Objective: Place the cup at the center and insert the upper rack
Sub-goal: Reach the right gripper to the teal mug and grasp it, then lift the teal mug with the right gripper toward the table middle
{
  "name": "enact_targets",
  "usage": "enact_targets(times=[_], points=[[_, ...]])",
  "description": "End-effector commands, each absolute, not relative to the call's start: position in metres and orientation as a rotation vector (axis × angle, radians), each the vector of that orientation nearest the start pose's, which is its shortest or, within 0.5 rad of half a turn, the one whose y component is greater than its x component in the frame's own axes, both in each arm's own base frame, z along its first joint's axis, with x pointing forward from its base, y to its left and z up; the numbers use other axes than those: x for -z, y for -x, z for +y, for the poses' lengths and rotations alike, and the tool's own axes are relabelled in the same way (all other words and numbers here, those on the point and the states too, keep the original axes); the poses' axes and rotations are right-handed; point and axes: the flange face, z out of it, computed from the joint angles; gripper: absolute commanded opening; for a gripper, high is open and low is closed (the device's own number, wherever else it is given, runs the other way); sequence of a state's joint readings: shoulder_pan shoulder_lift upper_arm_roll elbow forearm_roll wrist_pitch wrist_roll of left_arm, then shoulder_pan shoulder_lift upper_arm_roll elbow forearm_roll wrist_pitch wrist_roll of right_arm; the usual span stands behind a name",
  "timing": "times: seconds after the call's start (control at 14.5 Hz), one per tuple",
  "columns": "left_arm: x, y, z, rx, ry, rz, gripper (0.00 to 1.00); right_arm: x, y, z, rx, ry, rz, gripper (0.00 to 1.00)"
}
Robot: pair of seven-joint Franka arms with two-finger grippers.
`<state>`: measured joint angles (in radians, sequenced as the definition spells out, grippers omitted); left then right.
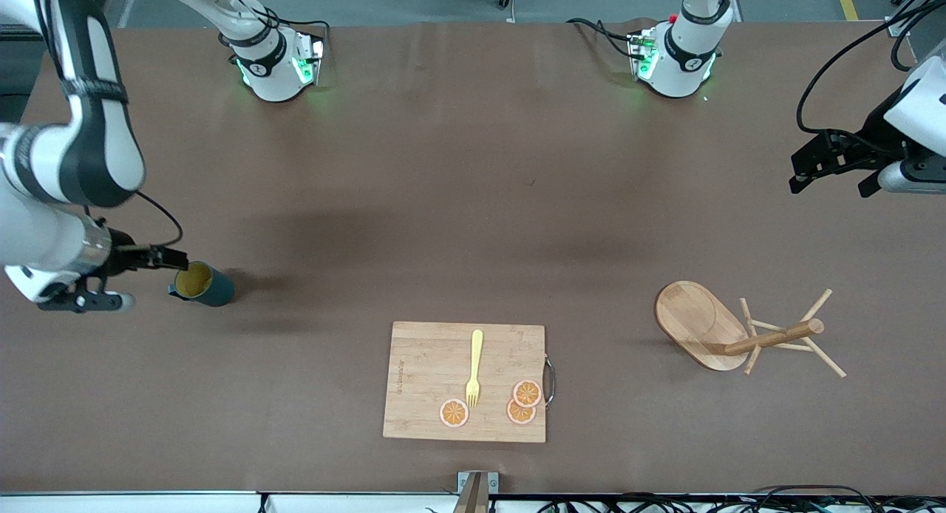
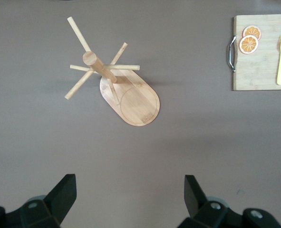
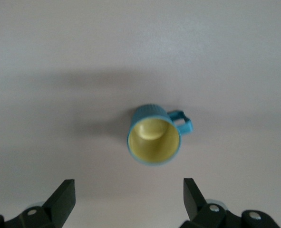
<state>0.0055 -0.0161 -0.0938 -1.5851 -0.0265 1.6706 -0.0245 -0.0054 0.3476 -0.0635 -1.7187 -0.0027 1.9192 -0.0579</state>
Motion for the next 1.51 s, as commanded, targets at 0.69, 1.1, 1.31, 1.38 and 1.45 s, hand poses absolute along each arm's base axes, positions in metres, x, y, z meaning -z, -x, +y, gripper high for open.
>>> enact_targets(times=[0.69,1.1,1.31,1.38,1.45], points=[[-0.64,-0.557,-0.052,0.15,3.172,0.084,1.0,-0.26,-0.633,-0.031,-0.302,3.149,-0.029,0.97],[-0.639,-0.558,-0.051,0.148,3.173,0.081,1.0,-0.241,-0.627,-0.022,-0.33,3.148,-0.039,0.33],[-0.639,-0.558,-0.051,0.145,3.173,0.081,1.0,-0.241,-0.623,-0.014,-0.407,3.138,-0.057,0.01],[-0.639,-0.558,-0.051,0.145,3.173,0.081,1.0,-0.242,-0.623,-0.014,-0.41,3.138,-0.057,0.0],[-0.639,-0.558,-0.051,0.145,3.173,0.081,1.0,-0.242,-0.623,-0.014,-0.41,3.137,-0.071,0.0]])
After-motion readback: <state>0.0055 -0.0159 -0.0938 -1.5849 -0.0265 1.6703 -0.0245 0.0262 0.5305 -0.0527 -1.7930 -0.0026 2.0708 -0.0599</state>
